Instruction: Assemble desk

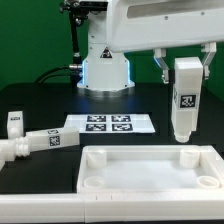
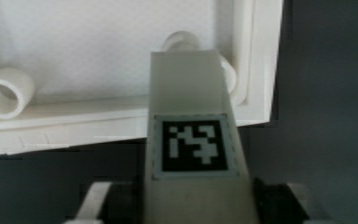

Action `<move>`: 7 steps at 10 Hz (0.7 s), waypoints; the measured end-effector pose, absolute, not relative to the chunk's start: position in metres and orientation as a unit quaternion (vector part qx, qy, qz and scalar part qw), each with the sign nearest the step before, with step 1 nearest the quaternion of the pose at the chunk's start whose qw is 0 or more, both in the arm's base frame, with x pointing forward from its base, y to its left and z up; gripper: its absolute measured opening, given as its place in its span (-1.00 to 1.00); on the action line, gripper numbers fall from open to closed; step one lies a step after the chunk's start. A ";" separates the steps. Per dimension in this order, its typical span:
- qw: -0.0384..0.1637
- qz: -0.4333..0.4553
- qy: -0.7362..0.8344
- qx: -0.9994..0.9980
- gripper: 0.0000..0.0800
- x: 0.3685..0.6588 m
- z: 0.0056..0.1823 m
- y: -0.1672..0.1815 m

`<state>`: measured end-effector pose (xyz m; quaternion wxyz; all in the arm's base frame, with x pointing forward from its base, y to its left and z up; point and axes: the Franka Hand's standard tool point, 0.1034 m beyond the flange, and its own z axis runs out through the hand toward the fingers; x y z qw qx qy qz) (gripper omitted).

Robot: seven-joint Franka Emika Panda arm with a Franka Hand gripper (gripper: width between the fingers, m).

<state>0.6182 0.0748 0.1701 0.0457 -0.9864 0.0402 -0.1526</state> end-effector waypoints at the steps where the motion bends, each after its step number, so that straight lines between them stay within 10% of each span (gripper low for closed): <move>1: 0.044 -0.163 0.038 -0.985 -0.29 0.616 0.166 0.076; 7: 0.035 -0.183 -0.005 -0.982 -0.29 0.638 0.158 0.097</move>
Offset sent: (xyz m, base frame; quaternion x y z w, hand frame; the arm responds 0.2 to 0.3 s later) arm 0.0375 0.0216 0.0036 -0.0266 0.0504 -0.0929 0.9940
